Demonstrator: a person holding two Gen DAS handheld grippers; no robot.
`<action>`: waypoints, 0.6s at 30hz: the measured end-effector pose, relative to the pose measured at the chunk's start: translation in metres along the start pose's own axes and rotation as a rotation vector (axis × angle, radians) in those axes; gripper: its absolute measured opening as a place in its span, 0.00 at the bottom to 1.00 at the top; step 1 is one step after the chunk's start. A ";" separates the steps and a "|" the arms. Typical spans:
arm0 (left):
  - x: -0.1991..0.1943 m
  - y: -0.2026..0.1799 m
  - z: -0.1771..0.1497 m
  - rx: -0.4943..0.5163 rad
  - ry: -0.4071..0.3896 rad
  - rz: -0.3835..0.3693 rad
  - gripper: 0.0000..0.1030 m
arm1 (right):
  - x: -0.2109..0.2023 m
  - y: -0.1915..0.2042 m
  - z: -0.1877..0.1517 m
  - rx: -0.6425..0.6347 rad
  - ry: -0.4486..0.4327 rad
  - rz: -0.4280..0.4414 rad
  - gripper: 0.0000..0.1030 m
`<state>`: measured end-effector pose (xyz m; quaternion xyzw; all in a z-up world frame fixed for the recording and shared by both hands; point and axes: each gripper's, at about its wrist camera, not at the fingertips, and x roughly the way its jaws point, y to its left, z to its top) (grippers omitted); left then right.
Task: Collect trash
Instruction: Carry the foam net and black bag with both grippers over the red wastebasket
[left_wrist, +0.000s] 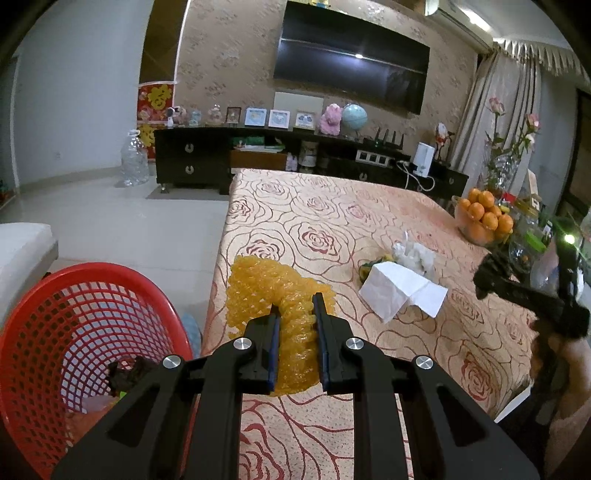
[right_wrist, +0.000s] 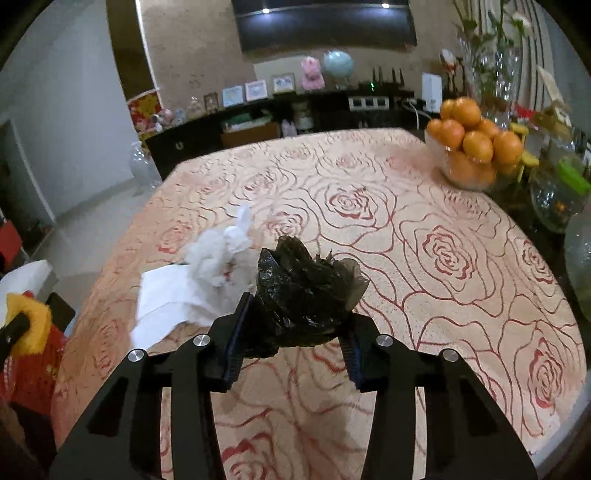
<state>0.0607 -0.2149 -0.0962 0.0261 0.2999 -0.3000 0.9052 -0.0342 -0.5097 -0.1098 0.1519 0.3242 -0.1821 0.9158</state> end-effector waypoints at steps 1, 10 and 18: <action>-0.002 0.001 0.001 -0.002 -0.002 0.001 0.15 | -0.004 0.002 -0.001 -0.001 -0.006 0.005 0.41; -0.026 0.003 0.009 -0.009 -0.038 0.026 0.15 | -0.036 0.038 -0.011 -0.037 -0.022 0.059 0.41; -0.055 0.022 0.013 -0.026 -0.070 0.063 0.15 | -0.053 0.072 -0.016 -0.082 -0.029 0.112 0.41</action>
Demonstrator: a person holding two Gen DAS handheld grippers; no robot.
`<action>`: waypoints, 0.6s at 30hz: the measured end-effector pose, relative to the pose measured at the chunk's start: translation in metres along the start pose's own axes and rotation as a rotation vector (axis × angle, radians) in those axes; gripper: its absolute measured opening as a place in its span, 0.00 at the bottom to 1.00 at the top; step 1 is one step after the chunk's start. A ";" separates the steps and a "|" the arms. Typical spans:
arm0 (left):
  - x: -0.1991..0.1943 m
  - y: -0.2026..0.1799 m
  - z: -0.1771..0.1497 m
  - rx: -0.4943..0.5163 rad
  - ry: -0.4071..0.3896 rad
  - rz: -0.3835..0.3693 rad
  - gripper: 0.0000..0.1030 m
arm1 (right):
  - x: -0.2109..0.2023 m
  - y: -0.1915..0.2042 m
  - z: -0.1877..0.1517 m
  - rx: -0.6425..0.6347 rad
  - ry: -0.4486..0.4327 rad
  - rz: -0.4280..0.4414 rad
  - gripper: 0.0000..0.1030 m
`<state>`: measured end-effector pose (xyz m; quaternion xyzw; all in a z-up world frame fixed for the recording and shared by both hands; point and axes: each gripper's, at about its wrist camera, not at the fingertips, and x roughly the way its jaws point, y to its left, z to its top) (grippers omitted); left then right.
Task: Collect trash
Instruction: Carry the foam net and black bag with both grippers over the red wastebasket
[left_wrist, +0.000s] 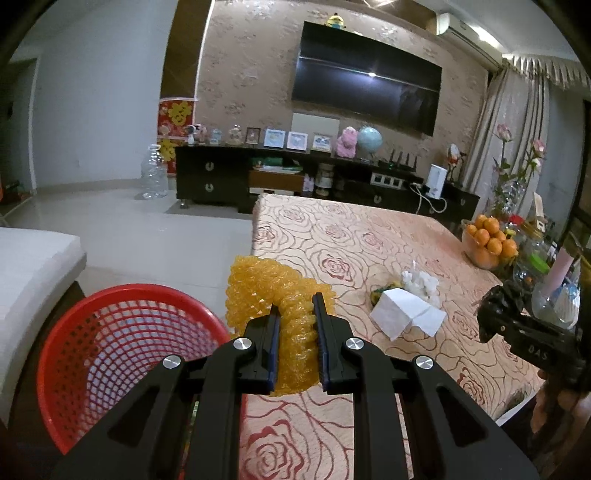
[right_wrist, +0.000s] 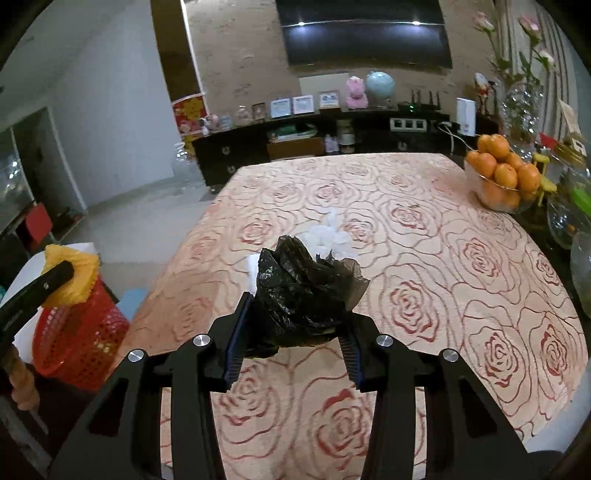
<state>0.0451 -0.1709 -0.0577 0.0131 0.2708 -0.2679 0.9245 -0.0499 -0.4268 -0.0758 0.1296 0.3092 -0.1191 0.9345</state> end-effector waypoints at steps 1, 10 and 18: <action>-0.002 0.002 0.001 0.000 -0.001 0.007 0.15 | -0.001 0.005 0.000 -0.008 -0.002 0.005 0.41; -0.024 0.031 0.007 -0.032 -0.020 0.063 0.15 | -0.007 0.040 0.002 -0.066 -0.009 0.039 0.41; -0.037 0.063 0.010 -0.084 -0.034 0.126 0.15 | -0.006 0.075 0.002 -0.129 0.002 0.075 0.41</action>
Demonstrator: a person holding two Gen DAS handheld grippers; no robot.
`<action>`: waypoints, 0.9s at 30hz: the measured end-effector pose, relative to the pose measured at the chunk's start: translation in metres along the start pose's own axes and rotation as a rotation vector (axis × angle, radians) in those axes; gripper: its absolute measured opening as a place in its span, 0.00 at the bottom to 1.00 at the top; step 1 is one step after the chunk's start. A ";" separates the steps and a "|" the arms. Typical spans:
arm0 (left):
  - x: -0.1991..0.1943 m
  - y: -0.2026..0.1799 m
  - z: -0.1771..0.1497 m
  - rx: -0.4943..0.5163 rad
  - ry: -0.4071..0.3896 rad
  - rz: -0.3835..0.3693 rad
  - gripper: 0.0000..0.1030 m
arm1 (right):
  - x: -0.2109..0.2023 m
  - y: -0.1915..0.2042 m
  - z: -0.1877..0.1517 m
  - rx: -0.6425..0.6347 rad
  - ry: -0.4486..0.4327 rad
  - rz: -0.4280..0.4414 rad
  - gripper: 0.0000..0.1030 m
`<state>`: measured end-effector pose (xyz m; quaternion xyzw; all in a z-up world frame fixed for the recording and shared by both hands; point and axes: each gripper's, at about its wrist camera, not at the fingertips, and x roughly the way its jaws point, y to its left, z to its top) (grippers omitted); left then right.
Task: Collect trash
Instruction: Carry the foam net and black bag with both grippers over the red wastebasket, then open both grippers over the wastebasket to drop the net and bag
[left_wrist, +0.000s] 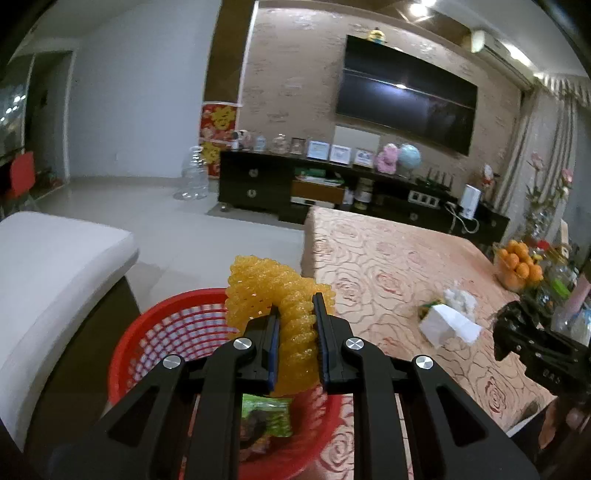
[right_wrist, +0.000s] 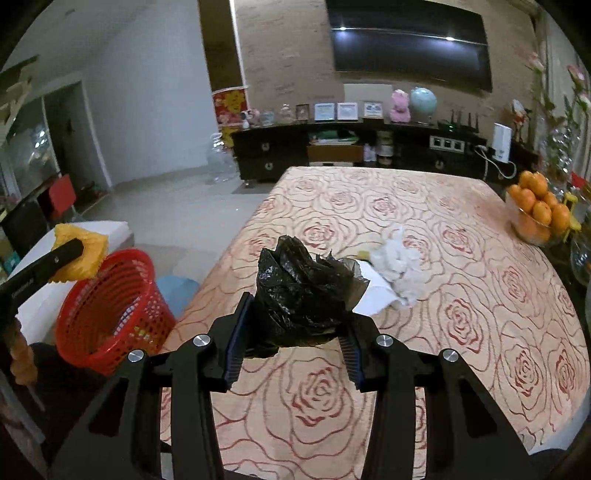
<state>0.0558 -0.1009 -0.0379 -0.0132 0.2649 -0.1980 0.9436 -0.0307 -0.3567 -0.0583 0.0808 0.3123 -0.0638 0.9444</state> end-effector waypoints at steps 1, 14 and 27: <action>-0.001 0.004 0.000 -0.003 -0.002 0.007 0.15 | 0.001 0.005 0.002 -0.009 0.000 0.005 0.41; -0.007 0.049 0.001 -0.059 -0.023 0.100 0.15 | 0.014 0.071 0.030 -0.114 0.011 0.121 0.41; 0.011 0.075 -0.017 -0.069 0.038 0.149 0.15 | 0.056 0.135 0.037 -0.166 0.109 0.276 0.41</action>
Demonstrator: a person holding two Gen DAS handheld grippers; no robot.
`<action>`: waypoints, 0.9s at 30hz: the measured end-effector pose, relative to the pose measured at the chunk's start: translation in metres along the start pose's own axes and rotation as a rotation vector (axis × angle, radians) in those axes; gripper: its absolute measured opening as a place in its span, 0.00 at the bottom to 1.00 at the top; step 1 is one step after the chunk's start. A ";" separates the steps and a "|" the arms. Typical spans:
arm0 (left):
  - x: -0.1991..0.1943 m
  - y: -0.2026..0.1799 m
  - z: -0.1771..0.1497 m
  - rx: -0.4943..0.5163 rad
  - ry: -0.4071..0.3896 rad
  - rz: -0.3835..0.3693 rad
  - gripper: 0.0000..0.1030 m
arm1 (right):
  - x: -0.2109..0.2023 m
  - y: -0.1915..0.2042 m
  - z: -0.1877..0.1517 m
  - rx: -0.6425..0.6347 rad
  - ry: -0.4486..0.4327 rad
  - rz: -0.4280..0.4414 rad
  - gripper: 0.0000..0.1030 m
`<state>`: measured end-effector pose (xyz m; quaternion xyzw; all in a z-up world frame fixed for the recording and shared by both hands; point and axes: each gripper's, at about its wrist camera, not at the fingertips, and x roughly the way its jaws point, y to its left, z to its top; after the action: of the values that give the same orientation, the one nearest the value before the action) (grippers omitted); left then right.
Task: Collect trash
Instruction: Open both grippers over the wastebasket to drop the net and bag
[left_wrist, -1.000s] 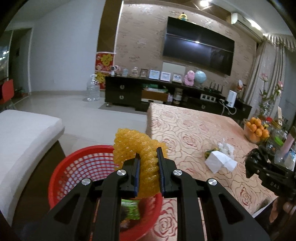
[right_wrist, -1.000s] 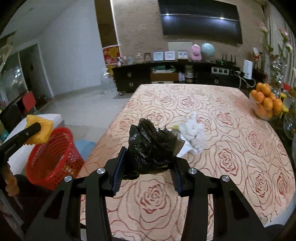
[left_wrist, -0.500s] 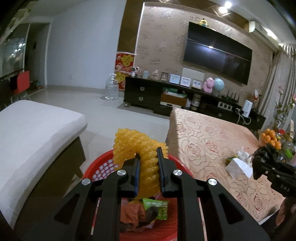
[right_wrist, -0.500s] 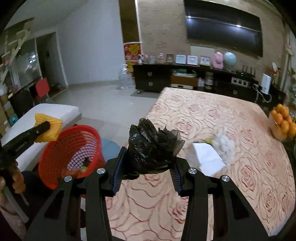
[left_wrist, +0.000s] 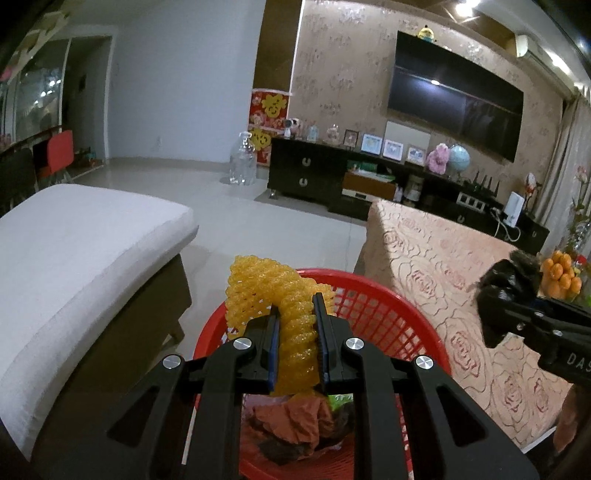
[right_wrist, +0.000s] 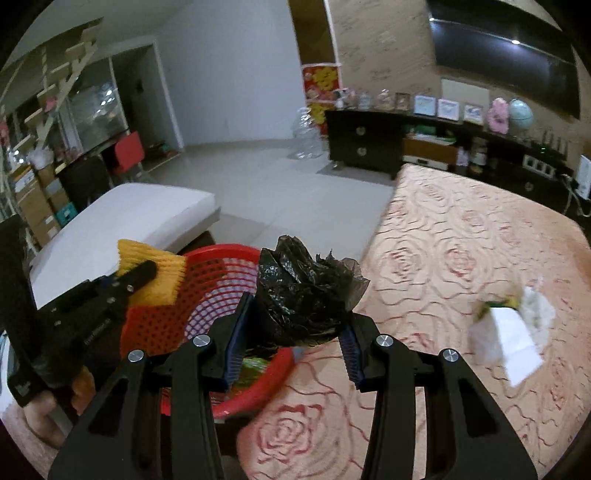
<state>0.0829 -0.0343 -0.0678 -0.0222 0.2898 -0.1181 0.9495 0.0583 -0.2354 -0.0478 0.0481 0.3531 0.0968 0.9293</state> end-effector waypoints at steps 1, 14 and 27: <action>0.002 0.001 -0.001 0.001 0.005 0.003 0.15 | 0.005 0.003 0.001 -0.005 0.010 0.007 0.41; 0.013 0.016 -0.006 -0.039 0.045 0.013 0.21 | 0.039 0.023 0.002 -0.031 0.082 0.084 0.54; 0.002 0.019 -0.003 -0.071 -0.017 0.023 0.70 | 0.021 0.006 -0.006 0.004 0.038 0.042 0.66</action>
<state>0.0868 -0.0162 -0.0731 -0.0537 0.2860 -0.0967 0.9518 0.0685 -0.2249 -0.0649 0.0555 0.3697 0.1163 0.9202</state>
